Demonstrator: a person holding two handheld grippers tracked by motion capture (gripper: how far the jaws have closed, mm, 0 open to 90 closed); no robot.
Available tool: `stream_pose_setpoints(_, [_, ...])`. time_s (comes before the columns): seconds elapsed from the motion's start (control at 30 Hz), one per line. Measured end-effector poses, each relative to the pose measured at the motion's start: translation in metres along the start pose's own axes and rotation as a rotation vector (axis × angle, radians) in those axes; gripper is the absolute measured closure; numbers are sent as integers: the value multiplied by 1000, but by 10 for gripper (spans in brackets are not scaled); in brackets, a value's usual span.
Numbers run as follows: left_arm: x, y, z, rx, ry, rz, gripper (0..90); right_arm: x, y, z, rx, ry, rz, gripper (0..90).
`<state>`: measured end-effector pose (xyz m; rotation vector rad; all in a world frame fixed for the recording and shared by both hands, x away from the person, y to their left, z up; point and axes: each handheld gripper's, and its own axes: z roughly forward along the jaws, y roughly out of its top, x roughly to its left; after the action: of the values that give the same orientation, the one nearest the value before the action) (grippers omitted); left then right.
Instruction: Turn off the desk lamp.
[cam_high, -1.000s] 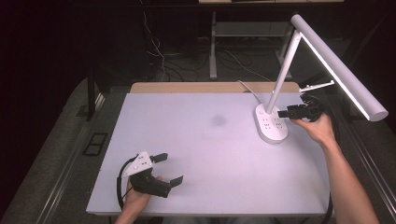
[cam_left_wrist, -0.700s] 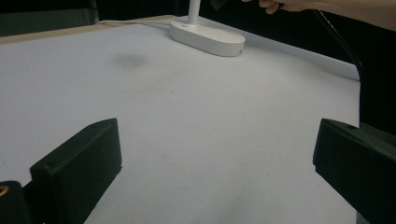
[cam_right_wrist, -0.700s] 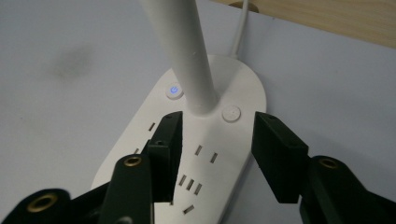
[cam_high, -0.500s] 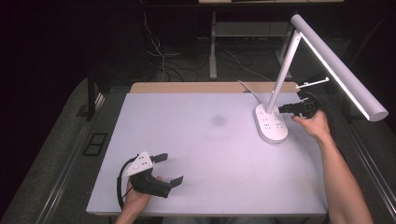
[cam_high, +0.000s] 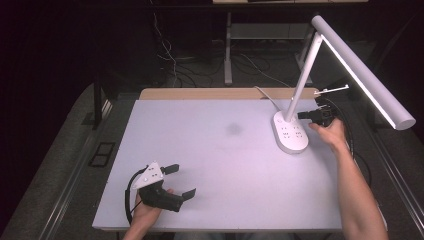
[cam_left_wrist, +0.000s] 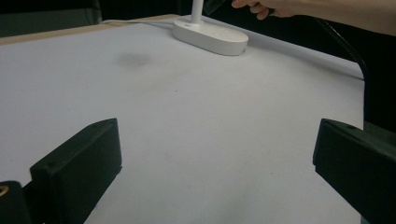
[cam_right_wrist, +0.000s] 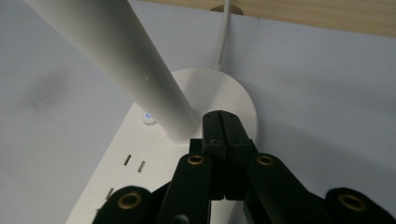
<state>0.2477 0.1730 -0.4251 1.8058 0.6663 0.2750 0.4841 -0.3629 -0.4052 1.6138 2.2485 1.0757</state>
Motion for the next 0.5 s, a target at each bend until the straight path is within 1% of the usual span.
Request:
stream_pose_setpoints(0.07, [1, 0, 0, -1, 2, -2, 0, 1, 0, 4, 7, -7, 7, 899])
stream_pose_setpoints(0.23, [1, 0, -1, -3, 9, -1, 0, 2, 1, 11, 9, -10, 6, 899])
stream_pose_setpoints(0.27, [1, 0, -1, 1, 8, 2, 0, 2, 1, 15, 20, -13, 7, 899])
stream_pose_setpoints(0.3, [1, 0, 0, 1, 8, 0, 0, 2, 0, 17, 30, -26, 1, 900])
stream_pose_setpoints(0.33, [1, 0, 0, 0, 8, -1, 0, 2, 0, 18, 21, -17, 4, 900])
stream_pose_setpoints(0.5, [-1, 0, 0, 2, 9, 2, 1, 3, -1, 18, 13, -17, 0, 900])
